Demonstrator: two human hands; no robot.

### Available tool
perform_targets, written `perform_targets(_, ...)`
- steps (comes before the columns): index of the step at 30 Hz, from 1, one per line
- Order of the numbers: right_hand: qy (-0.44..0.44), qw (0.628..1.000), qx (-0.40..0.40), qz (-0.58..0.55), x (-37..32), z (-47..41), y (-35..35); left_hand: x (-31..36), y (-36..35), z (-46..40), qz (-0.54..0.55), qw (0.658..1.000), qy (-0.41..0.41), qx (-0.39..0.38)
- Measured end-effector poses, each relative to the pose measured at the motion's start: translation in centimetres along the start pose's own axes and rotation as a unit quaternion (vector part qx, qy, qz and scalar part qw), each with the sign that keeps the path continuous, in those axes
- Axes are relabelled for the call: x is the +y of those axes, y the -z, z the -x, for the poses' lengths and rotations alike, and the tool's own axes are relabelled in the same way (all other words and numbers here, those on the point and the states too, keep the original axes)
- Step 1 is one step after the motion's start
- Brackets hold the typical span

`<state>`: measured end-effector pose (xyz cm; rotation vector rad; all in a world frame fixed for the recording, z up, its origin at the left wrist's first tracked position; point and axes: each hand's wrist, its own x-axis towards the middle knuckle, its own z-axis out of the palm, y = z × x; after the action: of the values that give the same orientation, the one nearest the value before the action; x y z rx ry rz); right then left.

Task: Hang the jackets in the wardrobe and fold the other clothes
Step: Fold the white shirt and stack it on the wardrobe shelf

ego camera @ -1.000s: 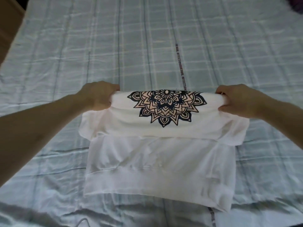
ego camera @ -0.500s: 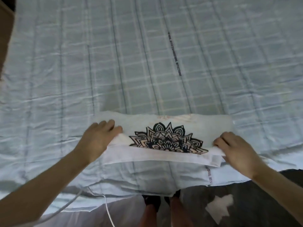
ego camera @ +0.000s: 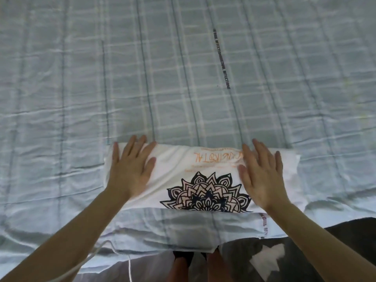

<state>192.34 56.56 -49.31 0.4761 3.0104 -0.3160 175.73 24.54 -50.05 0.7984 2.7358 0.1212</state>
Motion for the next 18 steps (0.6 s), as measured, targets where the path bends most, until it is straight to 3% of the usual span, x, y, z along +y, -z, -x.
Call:
perform_targets(3,-0.031,0.998,-0.055,0.025,2.8,-0.3,-1.7,-2.5,-1.8,-1.0,0.019,0.999,0.036,-0.006)
perform_targets(10,-0.033,0.994,-0.078,0.068,5.7,1.7,-1.0,-4.3,-1.9,-1.5,0.037,0.993,0.107,-0.010)
perform_targets(14,-0.166,0.982,-0.078,0.053,7.1,1.9,0.0,-3.3,-1.0,-1.9,0.006,0.990,0.137,-0.029)
perform_targets(16,-0.142,0.988,-0.051,0.032,5.5,1.5,0.4,-1.0,0.2,-1.9,0.009,0.992,0.120,0.037)
perform_targets(18,-0.107,0.994,-0.034,0.002,3.2,1.2,0.2,2.9,0.9,-1.4,0.054,0.993,0.032,0.104)
